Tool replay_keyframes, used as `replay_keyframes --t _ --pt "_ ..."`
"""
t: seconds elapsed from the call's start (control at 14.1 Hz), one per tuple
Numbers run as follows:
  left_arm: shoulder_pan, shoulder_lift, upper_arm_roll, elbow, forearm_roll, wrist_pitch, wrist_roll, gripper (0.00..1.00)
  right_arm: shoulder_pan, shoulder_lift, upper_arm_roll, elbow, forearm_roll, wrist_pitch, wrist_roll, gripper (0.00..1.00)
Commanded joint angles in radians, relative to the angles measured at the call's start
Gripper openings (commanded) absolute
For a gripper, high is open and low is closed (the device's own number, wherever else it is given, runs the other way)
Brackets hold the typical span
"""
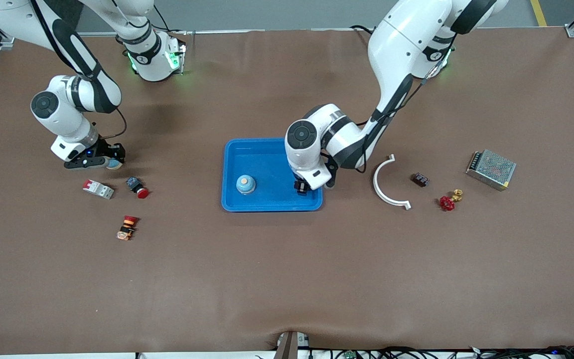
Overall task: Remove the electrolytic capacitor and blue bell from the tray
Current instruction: 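Return the left gripper to the tray while the right gripper releases the bell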
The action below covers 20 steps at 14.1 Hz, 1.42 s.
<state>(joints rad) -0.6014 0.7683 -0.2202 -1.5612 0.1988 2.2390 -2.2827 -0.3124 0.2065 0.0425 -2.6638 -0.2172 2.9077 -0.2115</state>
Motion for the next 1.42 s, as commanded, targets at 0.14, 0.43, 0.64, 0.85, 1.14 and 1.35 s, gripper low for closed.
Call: replay_keyframes --t 0.14,0.43,0.64,0.85,1.14,1.35 --pt "-0.008 0.034 0.004 0.018 -0.013 0.008 -0.009 0.65 -0.022 0.074 0.02 0.008 -0.004 0.064 0.026 0.86" --pt "-0.008 0.028 0.004 0.021 -0.009 0.008 0.005 0.07 0.004 0.05 0.03 0.015 -0.005 0.048 0.02 1.0" --pt "-0.008 0.006 0.01 0.023 0.017 0.001 0.034 0.0 0.058 -0.031 0.028 0.062 -0.007 -0.167 0.021 1.0" --pt "0.011 -0.075 0.013 0.021 0.019 -0.071 0.124 0.0 0.122 -0.145 0.03 0.122 -0.007 -0.431 0.027 1.0" --pt "0.112 -0.155 0.013 0.012 0.018 -0.237 0.343 0.0 0.284 -0.246 0.031 0.261 -0.007 -0.818 0.241 1.0" --pt "0.234 -0.173 0.005 0.003 0.013 -0.257 0.481 0.0 0.474 -0.237 0.033 0.297 0.024 -0.843 0.609 1.0"
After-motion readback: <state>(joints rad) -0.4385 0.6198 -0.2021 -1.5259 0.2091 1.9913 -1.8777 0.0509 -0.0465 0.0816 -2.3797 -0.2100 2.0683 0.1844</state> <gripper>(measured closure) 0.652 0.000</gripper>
